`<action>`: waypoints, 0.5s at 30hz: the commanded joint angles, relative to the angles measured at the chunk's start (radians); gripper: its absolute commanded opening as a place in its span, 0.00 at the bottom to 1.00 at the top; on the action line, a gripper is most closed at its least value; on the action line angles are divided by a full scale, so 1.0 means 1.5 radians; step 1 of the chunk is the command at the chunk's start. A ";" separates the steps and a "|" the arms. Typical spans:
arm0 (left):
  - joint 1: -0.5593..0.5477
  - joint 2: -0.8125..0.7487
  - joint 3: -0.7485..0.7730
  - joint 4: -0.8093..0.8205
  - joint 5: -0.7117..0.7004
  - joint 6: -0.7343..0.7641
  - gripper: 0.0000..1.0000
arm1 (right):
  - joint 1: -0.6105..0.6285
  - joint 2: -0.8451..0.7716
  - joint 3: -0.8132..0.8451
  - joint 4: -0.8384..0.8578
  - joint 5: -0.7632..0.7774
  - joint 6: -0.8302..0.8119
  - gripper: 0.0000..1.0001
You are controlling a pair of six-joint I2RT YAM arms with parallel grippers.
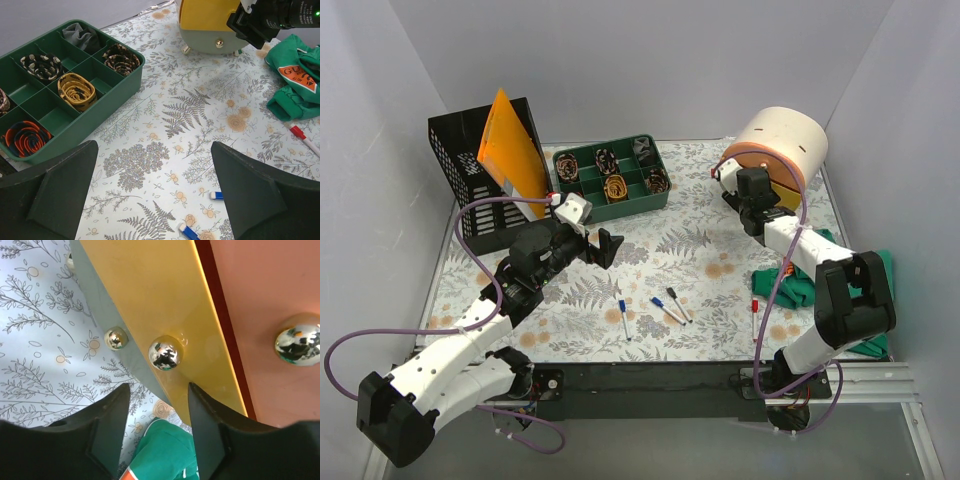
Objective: Organize the desk
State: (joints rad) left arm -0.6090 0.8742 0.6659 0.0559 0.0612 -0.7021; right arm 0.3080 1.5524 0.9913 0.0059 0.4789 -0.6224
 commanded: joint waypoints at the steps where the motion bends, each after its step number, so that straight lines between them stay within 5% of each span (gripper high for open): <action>1: 0.001 -0.005 0.006 -0.005 -0.001 0.011 0.98 | -0.003 0.017 0.024 0.065 0.027 -0.033 0.60; 15: 0.000 -0.004 0.006 -0.005 0.000 0.011 0.98 | -0.010 0.035 0.010 0.078 0.031 -0.115 0.87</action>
State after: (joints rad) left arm -0.6090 0.8745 0.6659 0.0559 0.0612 -0.6987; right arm 0.3077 1.5860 0.9913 0.0528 0.5030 -0.7410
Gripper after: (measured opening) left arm 0.982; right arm 0.852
